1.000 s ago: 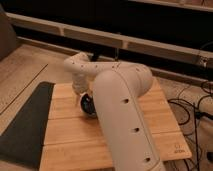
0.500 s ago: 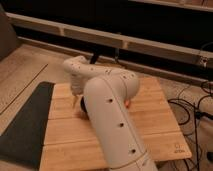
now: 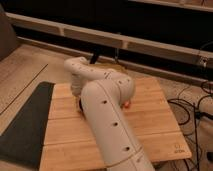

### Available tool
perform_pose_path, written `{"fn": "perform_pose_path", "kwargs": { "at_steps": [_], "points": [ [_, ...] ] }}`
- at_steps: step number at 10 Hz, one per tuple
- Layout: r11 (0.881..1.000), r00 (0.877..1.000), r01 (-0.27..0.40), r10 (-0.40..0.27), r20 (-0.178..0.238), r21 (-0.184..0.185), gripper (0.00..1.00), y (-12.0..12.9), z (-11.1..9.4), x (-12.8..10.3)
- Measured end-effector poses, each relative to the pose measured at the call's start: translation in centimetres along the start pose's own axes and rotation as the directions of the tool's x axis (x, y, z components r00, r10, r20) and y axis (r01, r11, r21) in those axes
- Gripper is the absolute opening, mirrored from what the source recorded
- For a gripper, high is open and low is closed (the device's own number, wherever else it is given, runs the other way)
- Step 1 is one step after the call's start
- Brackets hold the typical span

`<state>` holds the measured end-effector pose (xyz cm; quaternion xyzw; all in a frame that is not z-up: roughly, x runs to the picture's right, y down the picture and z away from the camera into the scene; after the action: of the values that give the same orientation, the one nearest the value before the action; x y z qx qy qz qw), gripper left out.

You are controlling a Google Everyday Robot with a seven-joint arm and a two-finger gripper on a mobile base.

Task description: Pick up the ceramic bowl

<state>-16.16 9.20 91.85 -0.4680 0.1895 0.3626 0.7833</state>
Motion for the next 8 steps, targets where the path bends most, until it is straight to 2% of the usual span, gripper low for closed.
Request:
{"fn": "perform_pose_path", "kwargs": {
  "at_steps": [1, 3, 5, 8],
  "points": [
    [1.000, 1.000, -0.005, 0.005, 0.002, -0.005, 0.11, -0.2, -0.1, -0.1],
    [1.000, 1.000, -0.015, 0.015, 0.008, -0.013, 0.00, -0.7, -0.4, -0.2],
    [1.000, 0.999, -0.024, 0.024, 0.021, -0.010, 0.00, -1.1, -1.1, -0.4],
    [1.000, 0.998, -0.029, 0.029, 0.057, 0.002, 0.00, -0.9, -3.5, -1.0]
  ]
}}
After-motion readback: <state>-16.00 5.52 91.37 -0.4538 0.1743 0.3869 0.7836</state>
